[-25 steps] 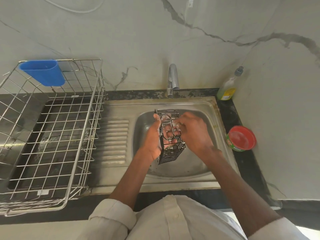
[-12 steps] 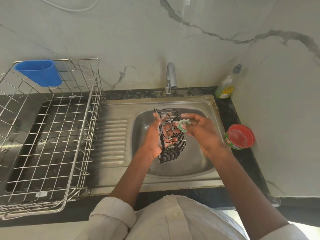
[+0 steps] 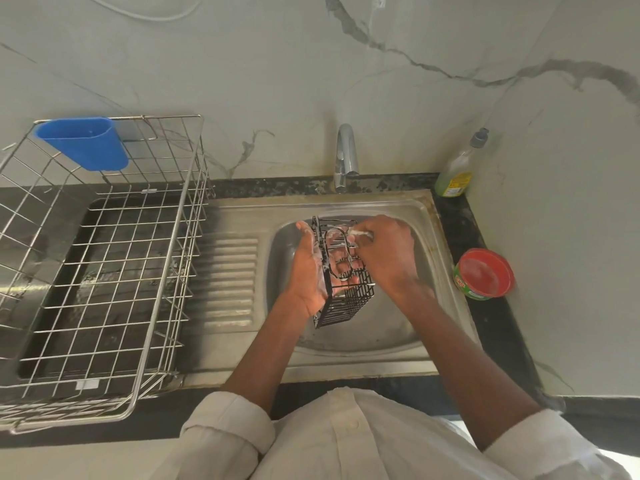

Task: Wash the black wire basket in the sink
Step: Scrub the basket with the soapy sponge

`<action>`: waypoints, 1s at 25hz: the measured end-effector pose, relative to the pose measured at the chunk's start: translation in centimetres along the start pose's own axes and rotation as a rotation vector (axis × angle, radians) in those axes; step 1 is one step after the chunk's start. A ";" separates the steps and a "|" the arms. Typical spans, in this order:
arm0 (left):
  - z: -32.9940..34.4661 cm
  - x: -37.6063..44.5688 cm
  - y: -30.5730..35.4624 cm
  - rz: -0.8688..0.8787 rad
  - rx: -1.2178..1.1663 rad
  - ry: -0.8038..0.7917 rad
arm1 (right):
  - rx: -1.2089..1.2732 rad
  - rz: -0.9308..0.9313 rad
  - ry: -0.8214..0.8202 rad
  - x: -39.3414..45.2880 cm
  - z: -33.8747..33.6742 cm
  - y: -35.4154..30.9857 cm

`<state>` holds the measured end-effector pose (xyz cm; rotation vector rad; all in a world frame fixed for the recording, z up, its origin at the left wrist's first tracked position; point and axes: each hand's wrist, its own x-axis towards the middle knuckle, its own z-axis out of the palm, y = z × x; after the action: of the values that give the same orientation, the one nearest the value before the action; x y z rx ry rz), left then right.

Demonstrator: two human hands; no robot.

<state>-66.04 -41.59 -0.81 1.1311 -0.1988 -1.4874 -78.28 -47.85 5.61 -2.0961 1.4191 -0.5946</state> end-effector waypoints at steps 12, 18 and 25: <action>0.4 0.4 -0.4 -0.032 -0.085 -0.016 | -0.243 -0.079 -0.129 0.2 -1.2 0.8; 0.1 0.5 -0.5 -0.048 -0.132 -0.014 | -0.146 -0.082 -0.033 0.3 0.2 0.0; 0.3 0.2 0.2 -0.028 -0.274 0.114 | 0.051 -0.278 -0.074 -6.7 0.9 1.5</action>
<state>-66.05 -41.99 -0.64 0.9953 0.0977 -1.4203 -81.08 -41.89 3.52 -2.2677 1.0691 -0.6452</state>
